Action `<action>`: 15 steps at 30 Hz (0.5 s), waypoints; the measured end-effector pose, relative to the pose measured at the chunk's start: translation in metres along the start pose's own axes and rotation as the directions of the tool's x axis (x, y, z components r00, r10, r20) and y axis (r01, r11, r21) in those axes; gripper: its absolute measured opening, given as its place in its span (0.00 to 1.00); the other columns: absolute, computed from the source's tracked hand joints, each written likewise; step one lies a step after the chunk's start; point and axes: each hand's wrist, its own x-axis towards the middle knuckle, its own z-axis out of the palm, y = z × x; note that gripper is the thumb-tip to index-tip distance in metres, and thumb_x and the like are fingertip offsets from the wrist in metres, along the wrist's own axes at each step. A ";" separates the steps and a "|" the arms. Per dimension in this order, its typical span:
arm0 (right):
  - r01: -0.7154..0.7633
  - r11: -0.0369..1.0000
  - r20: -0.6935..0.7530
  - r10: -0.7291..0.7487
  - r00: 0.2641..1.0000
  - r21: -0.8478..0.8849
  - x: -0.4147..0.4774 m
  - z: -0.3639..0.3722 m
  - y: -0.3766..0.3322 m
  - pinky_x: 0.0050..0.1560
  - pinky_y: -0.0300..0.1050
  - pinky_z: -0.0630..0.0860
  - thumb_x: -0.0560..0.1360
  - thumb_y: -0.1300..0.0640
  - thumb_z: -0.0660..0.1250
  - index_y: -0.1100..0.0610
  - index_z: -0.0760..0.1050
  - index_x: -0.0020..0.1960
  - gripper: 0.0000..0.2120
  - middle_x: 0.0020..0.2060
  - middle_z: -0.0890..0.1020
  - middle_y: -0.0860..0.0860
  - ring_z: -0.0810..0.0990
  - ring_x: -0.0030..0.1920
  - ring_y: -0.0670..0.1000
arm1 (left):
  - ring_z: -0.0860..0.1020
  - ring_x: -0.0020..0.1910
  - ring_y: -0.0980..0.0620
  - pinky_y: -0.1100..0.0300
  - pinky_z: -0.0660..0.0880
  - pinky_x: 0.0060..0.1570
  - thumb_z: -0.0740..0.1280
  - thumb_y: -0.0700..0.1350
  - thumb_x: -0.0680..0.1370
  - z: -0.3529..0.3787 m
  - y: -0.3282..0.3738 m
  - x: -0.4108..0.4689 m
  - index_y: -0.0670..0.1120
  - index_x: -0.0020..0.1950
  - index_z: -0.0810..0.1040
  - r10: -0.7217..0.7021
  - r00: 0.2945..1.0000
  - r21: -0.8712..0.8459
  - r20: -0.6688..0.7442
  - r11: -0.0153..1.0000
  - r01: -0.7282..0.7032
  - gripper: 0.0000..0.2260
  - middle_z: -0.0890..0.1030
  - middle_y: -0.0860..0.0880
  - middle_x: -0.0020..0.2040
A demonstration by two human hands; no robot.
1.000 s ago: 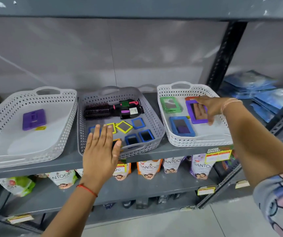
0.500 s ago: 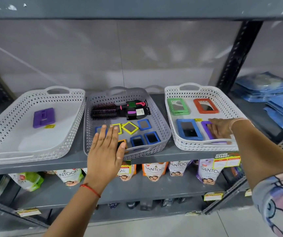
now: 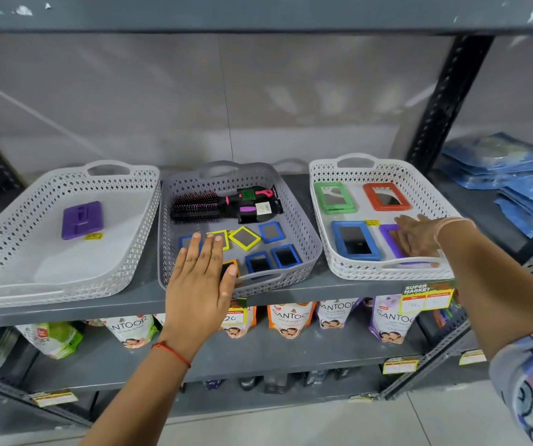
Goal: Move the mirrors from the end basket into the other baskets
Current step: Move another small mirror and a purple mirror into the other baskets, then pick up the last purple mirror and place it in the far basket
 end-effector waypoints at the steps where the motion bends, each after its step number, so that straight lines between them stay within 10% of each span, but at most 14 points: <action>1: -0.022 1.000 0.023 0.022 0.999 0.010 -0.007 -0.003 -0.001 0.76 0.56 0.52 0.76 0.62 0.61 0.48 0.39 0.76 0.38 0.77 0.42 0.51 0.46 0.77 0.57 | 0.49 0.72 0.48 0.51 0.48 0.72 0.33 0.62 0.75 0.000 0.000 0.000 0.41 0.71 0.56 0.002 1.000 -0.001 -0.001 1.000 -0.002 0.35 0.63 0.42 0.72; 7: 0.055 0.993 -0.272 -0.081 0.959 -0.102 -0.008 -0.044 -0.020 0.75 0.53 0.56 0.73 0.74 0.56 0.56 0.41 0.76 0.39 0.77 0.43 0.52 0.44 0.77 0.57 | 0.47 0.72 0.50 0.53 0.46 0.72 0.31 0.63 0.74 0.000 0.000 0.000 0.41 0.72 0.56 0.005 1.000 -0.004 0.001 1.000 -0.005 0.37 0.61 0.43 0.73; 15: 0.519 0.854 -0.722 -0.382 0.577 -0.037 -0.015 -0.098 -0.128 0.76 0.50 0.50 0.71 0.61 0.69 0.59 0.47 0.76 0.42 0.77 0.51 0.56 0.48 0.77 0.55 | 0.47 0.73 0.47 0.58 0.42 0.72 0.38 0.61 0.76 -0.022 -0.007 -0.003 0.45 0.72 0.51 0.070 0.997 -0.120 -0.041 0.990 -0.075 0.30 0.60 0.44 0.73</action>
